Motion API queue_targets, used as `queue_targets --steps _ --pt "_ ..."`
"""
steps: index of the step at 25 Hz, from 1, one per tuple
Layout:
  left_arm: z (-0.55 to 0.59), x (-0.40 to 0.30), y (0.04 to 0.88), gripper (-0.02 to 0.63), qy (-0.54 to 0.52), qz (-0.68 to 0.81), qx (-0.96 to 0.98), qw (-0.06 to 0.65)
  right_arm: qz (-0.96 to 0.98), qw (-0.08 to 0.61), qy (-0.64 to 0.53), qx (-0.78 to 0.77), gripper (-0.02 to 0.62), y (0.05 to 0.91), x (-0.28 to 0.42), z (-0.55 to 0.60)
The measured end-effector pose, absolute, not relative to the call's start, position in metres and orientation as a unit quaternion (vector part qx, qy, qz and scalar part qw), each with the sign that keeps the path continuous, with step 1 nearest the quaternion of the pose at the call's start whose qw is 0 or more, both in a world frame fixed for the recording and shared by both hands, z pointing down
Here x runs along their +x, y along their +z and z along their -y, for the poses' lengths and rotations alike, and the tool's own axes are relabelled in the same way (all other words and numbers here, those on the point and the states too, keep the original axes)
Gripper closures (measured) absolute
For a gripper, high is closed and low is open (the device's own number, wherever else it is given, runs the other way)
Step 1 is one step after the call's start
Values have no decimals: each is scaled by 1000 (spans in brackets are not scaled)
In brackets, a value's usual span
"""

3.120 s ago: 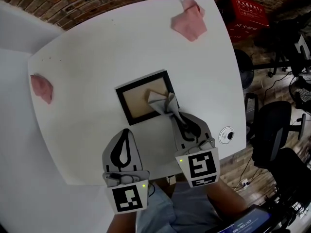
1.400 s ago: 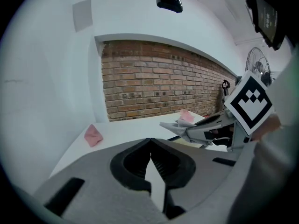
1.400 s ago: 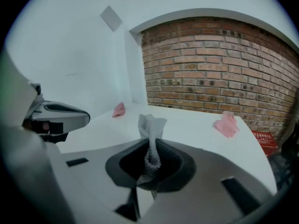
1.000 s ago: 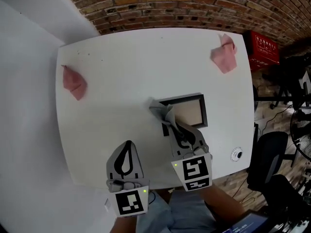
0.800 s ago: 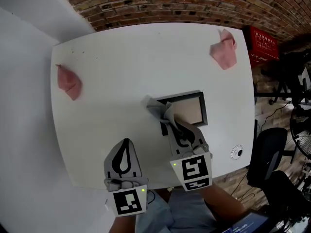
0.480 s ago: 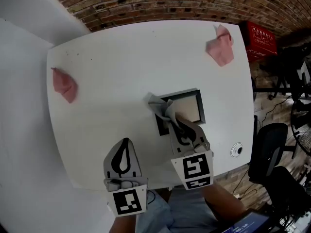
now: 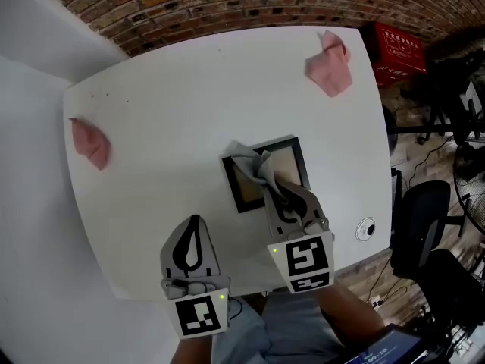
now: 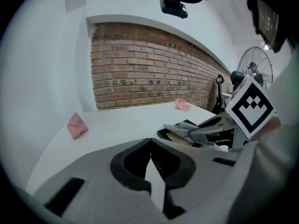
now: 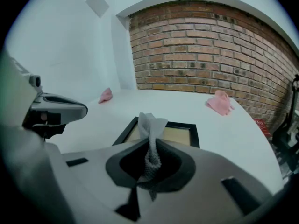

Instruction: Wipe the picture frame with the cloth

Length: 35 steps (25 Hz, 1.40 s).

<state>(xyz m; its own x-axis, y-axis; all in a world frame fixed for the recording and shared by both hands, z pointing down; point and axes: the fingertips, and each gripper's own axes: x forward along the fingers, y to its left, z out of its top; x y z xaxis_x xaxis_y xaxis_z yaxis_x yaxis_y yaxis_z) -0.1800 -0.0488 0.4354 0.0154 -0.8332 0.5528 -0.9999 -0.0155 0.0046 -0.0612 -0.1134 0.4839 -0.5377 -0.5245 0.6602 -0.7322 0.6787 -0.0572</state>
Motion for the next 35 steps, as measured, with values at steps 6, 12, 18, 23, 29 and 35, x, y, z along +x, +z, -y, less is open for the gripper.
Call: queue_targets --steps 6,12,18,23,29,35 --pt "58 -166 435 597 209 660 693 200 855 310 171 378 558 485 -46 121" --pt "66 -155 435 597 214 651 701 196 848 310 175 392 558 486 -31 128" --pt "76 -141 433 597 216 641 711 192 840 311 180 407 557 486 -14 136" --pt "81 -131 427 597 217 635 718 184 835 306 184 420 557 482 1 139" --pt "81 -123 401 597 207 644 719 162 837 284 172 435 557 455 16 146" --pt "77 -112 364 597 184 655 721 130 846 259 141 445 557 412 27 150"
